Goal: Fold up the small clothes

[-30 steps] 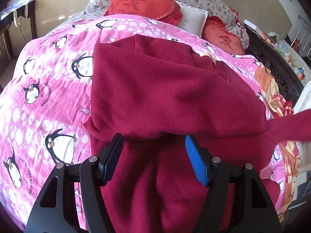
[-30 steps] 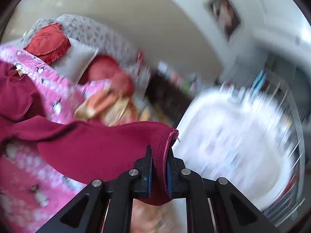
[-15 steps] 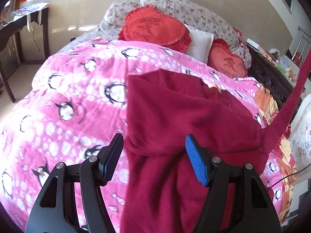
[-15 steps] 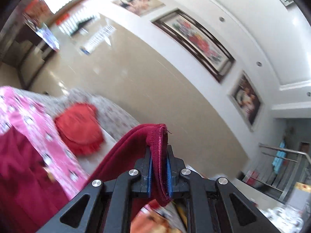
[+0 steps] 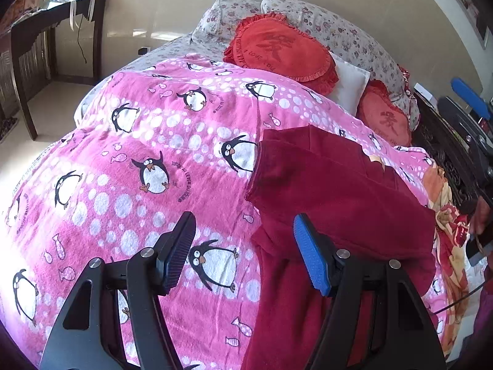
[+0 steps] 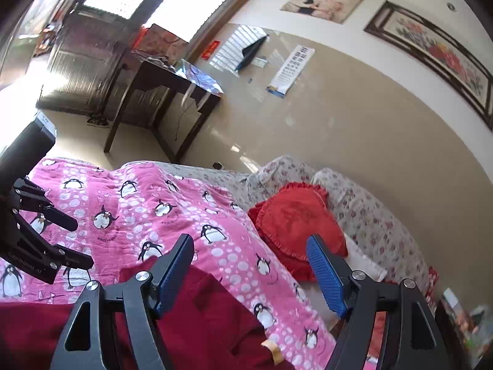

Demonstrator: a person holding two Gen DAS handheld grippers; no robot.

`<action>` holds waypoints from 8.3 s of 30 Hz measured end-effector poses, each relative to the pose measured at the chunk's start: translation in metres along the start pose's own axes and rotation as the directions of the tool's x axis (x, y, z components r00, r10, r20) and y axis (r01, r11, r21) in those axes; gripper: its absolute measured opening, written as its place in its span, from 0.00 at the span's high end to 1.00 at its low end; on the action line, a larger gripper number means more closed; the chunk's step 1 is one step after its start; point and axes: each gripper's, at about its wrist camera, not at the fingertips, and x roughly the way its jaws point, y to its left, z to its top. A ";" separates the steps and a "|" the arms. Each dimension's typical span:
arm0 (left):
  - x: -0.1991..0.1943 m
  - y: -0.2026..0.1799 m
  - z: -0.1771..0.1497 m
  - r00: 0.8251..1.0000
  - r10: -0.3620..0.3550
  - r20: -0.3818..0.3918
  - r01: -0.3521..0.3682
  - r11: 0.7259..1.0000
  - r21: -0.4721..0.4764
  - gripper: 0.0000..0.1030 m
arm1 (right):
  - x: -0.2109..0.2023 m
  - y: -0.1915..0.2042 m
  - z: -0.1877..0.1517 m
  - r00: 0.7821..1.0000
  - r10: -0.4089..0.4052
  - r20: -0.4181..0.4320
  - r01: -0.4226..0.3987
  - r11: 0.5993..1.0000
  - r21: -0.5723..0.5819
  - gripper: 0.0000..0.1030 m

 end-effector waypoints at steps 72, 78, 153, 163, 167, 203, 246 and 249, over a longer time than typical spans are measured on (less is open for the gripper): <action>0.087 -0.075 -0.010 0.993 0.051 -0.108 -0.035 0.989 0.144 0.35 | -0.060 -0.152 -0.268 0.881 0.147 -0.450 0.303 0.554 0.775 0.89; 0.086 -0.077 -0.012 0.992 0.065 -0.104 -0.046 0.982 0.181 0.35 | -0.058 -0.147 -0.280 0.849 0.132 -0.512 0.352 0.582 0.733 0.89; -0.083 -0.008 -0.205 0.929 -0.072 -0.362 0.079 0.997 0.004 0.35 | -0.304 0.015 -0.292 0.807 0.441 -0.393 0.188 0.438 0.879 0.35; -0.076 -0.017 -0.207 0.927 -0.093 -0.364 0.098 0.995 -0.005 0.22 | -0.287 0.033 -0.305 0.822 0.476 -0.313 0.136 0.370 0.919 0.35; -0.074 -0.022 -0.206 0.923 -0.076 -0.377 0.094 0.995 0.029 0.20 | -0.277 0.037 -0.307 0.828 0.491 -0.272 0.105 0.342 0.934 0.35; -0.114 0.030 -0.140 0.894 -0.271 -0.357 0.274 0.961 -0.042 0.94 | -0.291 0.011 -0.245 0.830 0.545 0.119 -0.219 0.123 0.968 0.93; 0.090 -0.066 0.069 0.986 -0.077 -0.148 0.091 0.992 0.093 0.40 | -0.032 -0.135 -0.216 0.909 0.214 -0.356 0.185 0.558 0.809 0.56; 0.113 -0.067 0.071 0.990 -0.006 -0.143 0.022 0.994 0.109 0.40 | -0.013 -0.146 -0.234 0.900 0.144 -0.412 0.278 0.537 0.796 0.56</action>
